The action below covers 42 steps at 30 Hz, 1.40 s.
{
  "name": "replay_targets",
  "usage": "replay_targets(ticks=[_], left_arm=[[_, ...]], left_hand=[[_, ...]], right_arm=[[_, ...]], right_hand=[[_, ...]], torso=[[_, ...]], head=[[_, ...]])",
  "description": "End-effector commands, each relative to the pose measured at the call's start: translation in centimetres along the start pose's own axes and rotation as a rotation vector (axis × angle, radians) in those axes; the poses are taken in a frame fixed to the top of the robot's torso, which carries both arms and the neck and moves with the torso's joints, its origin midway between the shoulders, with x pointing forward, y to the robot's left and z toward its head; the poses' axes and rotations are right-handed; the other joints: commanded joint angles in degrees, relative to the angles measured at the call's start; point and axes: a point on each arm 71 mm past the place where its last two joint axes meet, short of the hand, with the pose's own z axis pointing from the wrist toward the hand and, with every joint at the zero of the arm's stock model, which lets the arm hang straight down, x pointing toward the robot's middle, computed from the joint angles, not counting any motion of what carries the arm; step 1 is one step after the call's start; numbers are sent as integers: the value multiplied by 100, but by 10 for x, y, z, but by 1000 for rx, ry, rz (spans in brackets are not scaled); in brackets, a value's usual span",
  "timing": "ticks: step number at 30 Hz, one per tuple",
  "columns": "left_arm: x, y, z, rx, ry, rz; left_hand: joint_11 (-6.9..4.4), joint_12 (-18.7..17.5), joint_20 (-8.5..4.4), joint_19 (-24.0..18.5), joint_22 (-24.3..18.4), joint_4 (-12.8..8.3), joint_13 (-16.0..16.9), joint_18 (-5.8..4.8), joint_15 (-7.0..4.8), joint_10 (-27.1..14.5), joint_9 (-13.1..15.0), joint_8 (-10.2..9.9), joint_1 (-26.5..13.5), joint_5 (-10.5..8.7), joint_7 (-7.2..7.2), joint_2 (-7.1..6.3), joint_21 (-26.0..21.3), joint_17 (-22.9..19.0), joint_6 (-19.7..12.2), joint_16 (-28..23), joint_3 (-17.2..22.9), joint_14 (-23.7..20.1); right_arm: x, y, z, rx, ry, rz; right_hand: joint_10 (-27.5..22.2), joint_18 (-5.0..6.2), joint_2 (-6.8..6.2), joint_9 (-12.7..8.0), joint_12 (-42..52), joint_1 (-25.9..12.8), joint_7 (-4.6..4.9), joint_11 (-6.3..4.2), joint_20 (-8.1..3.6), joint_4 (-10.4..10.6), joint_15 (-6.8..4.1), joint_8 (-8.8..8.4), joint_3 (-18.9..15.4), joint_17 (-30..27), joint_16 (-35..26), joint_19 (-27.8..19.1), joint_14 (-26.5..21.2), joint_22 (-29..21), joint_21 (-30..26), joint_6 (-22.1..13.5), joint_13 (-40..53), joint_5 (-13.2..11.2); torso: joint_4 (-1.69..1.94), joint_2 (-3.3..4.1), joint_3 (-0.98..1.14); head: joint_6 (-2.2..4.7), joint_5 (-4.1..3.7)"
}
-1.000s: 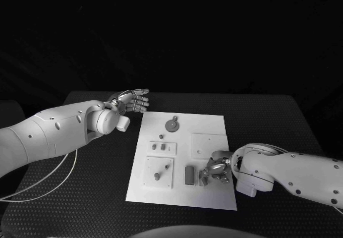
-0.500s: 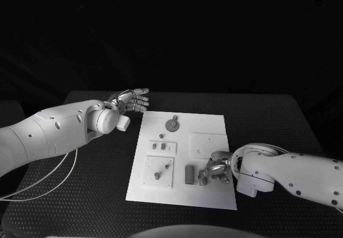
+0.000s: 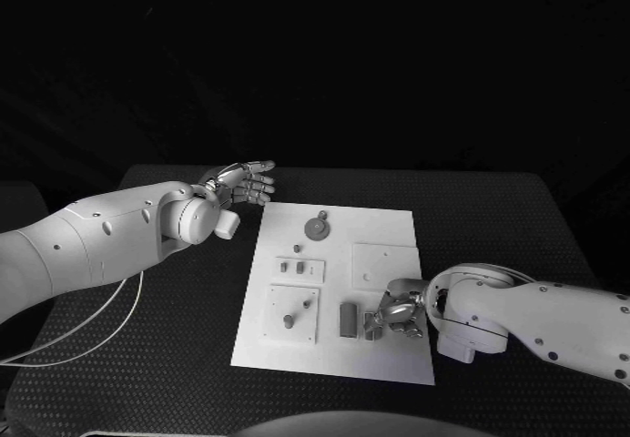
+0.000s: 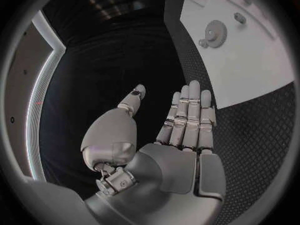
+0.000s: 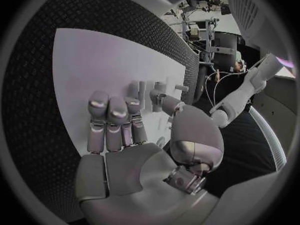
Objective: Assemble the parts on the task board
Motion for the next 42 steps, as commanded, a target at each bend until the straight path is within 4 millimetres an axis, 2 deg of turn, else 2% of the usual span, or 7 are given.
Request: replay_targets(ticks=[1, 17, 24, 28, 33, 36, 42], left_arm=[[2, -2, 0, 8, 16, 3], [2, -2, 1, 9, 15, 4], [0, -2, 2, 12, 4, 5], [-2, -2, 4, 17, -7, 1], [-1, -4, 6, 33, -13, -6], [-1, -5, 7, 49, -20, -14], [0, -8, 10, 77, -18, -29]], left_hand=[[-11, 29, -6, -37, 9, 7, -10, 61, 4, -28, -8, 19, -55, -36, 14, -26, -34, 6, -42, -19, 33, -22], [-12, 29, -6, -37, 13, 8, -11, 62, 4, -29, -10, 21, -55, -36, 13, -25, -37, 11, -43, -22, 36, -22], [-12, 29, -5, -37, 14, 8, -12, 61, 5, -29, -10, 22, -57, -37, 12, -27, -38, 13, -42, -24, 36, -22], [-13, 30, -5, -37, 15, 9, -12, 61, 5, -29, -11, 23, -58, -38, 10, -27, -38, 14, -42, -24, 36, -22], [-20, 33, -6, -35, 17, 8, -11, 62, 4, -25, -11, 27, -54, -35, 4, -19, -39, 18, -39, -25, 40, -20], [-32, 48, -7, -32, 21, 1, -6, 63, 2, 0, -12, 34, -42, -30, -2, -11, -42, 26, -32, -27, 48, -16], [-101, 112, -7, -32, 31, -22, 17, 55, -2, 115, -9, 73, -1, 2, -25, 37, -60, 48, 18, -39, 76, 2]], right_arm=[[3, 4, 0, -29, 15, -20], [-1, -4, -1, -32, 10, -23], [-12, -11, -11, -58, 38, -19], [-37, -11, -17, -113, -26, 27], [-85, -10, -21, -299, -182, 177], [-115, -12, -19, -391, -273, 279], [-177, -29, -2, -472, -439, 464]], right_hand=[[8, 173, -12, -1, 19, -71, 4, -26, -20, 37, -46, 14, 7, 8, -28, 0, 4, -4, 36, 49, 7, -26], [17, 173, 2, -22, 18, 23, 1, -29, -36, -112, -54, 25, -5, 11, -29, 0, 6, -1, 55, 47, 13, -73], [-74, 173, -262, -81, -62, 13, 57, 25, -30, -72, -30, -59, -56, -12, -94, -50, -49, -43, -5, -136, -15, -124], [-255, 173, -424, -115, -138, -74, 140, 100, -3, -1, 33, -157, -185, -32, -188, -186, -193, -83, -109, -383, -31, -145], [-469, 173, -410, -123, -197, 17, 221, 176, 22, -83, 103, -231, -351, -46, -282, -368, -360, -115, -225, -624, -46, -137], [-555, 173, -225, -91, -200, 190, 239, 197, 35, -211, 128, -195, -431, -48, -314, -465, -437, -119, -274, -619, -53, -83], [-866, 173, 435, 15, -305, 238, 277, 242, 133, -855, 169, -138, -1432, -126, -494, -802, -720, -141, -460, -742, -164, 1053]], torso=[[-2, 1, 2], [-5, -4, 6], [-7, -15, 12], [-18, -24, 16], [-43, -77, 24], [-55, -124, 29], [-77, -270, 40]], head=[[4, 3], [38, -17], [145, -71], [322, -133], [597, -210], [790, -267], [1128, -317]])
